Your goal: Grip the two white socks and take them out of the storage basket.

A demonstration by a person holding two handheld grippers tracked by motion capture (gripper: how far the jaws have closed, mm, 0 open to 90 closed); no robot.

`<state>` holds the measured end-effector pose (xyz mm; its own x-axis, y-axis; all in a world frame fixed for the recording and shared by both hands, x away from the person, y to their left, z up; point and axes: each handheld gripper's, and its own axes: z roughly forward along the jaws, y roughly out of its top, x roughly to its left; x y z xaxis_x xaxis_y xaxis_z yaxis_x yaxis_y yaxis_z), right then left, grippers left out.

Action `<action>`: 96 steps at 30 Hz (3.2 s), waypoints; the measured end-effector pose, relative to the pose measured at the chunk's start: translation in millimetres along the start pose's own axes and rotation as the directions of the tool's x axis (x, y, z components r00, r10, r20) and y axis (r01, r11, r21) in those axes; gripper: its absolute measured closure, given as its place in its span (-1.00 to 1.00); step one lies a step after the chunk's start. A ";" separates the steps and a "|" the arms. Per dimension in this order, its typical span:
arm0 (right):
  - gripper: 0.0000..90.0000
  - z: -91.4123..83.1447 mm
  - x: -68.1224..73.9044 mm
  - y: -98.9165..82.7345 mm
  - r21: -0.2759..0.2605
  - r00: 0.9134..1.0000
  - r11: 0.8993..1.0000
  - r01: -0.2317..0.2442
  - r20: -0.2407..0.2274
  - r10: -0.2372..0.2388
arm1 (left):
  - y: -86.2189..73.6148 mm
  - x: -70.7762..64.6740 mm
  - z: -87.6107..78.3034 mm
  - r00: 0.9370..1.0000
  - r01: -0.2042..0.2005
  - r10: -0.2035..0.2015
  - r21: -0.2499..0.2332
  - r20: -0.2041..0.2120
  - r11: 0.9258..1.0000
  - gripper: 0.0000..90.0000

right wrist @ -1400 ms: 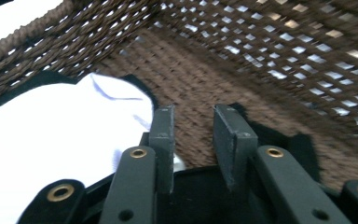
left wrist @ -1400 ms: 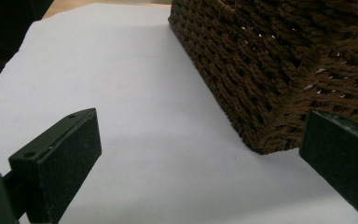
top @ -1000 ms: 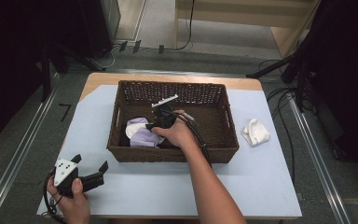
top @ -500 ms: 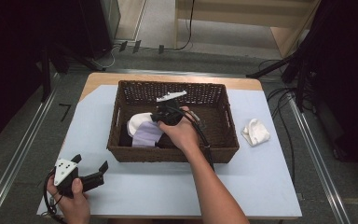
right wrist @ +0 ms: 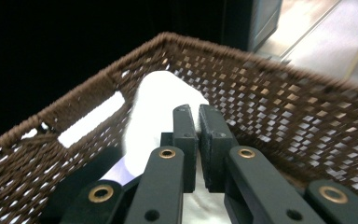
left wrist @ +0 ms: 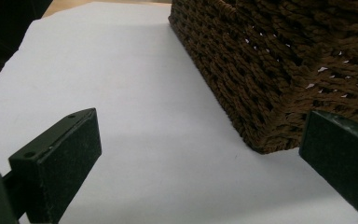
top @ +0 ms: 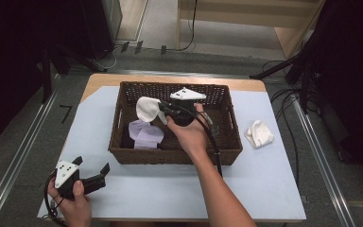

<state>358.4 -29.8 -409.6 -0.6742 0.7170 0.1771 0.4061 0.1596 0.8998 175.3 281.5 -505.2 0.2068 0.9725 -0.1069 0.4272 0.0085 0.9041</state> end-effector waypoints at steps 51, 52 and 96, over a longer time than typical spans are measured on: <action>0.92 -189.7 -145.8 -48.8 -0.306 0.860 0.948 -0.087 0.457 0.226 | 0.0 -1.0 -0.3 1.000 -0.007 0.007 -0.005 -0.007 1.000 -1.00; 0.92 -191.7 -149.3 -53.5 -0.305 0.853 0.947 -0.099 0.465 0.239 | -0.1 -1.0 -0.3 1.000 -0.007 0.007 -0.006 -0.007 1.000 -1.00; -0.68 -241.4 -161.4 -182.1 -0.211 0.812 0.966 -0.149 0.531 0.242 | -0.3 -2.2 -0.7 1.000 -0.020 0.020 -0.011 -0.011 1.000 -1.00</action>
<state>244.4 -338.4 -505.8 -0.1222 0.9812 0.1497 0.3623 -0.0963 0.9271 174.1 279.5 -505.0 0.2051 0.9751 -0.0841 0.4131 -0.0083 0.9106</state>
